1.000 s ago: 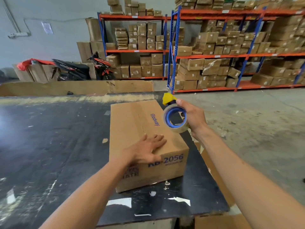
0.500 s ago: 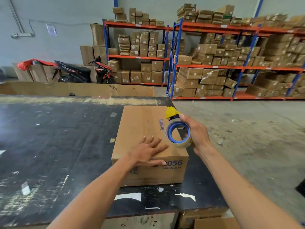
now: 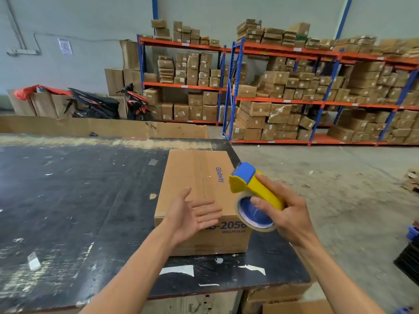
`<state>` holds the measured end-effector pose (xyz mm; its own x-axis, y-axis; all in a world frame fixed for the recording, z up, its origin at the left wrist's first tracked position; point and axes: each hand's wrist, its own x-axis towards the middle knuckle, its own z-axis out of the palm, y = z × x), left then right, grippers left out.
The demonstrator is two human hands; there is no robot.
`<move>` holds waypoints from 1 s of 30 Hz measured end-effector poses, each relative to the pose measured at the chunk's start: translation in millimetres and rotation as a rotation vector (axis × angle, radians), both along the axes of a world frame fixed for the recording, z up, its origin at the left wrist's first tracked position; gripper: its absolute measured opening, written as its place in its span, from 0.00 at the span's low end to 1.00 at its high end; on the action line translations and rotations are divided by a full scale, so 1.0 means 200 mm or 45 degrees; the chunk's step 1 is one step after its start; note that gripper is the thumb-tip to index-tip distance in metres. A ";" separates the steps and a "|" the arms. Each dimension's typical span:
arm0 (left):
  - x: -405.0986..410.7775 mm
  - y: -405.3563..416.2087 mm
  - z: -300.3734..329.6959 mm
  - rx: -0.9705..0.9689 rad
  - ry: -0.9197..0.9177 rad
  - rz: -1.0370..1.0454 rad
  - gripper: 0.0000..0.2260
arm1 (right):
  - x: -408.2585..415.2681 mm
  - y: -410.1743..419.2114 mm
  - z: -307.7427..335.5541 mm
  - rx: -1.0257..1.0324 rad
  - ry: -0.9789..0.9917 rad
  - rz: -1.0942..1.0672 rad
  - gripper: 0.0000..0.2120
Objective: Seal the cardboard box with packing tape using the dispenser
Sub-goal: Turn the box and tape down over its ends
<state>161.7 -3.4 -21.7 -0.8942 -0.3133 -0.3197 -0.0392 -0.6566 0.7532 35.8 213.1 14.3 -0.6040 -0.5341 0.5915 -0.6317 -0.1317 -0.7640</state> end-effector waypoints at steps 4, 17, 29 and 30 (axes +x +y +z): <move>0.18 -0.03 0.12 0.180 0.096 -0.072 0.31 | 0.07 0.02 0.05 -0.061 0.642 -0.021 0.25; 0.39 0.00 0.17 -0.199 -0.016 0.078 0.09 | 0.18 -0.16 -0.12 0.171 0.774 0.185 0.26; 0.44 -0.26 0.16 -0.432 -0.158 0.633 0.11 | -0.02 -0.12 -0.02 0.469 0.697 0.232 0.26; 0.47 -0.29 0.14 -0.497 -0.153 0.639 0.12 | -0.06 -0.10 0.00 0.488 0.722 0.230 0.25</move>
<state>255.1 -61.8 6.9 -0.5738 -0.7974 -0.1867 0.1022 -0.2959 0.9497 24.4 193.7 14.6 -0.1407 -0.8306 0.5388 -0.9395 -0.0596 -0.3372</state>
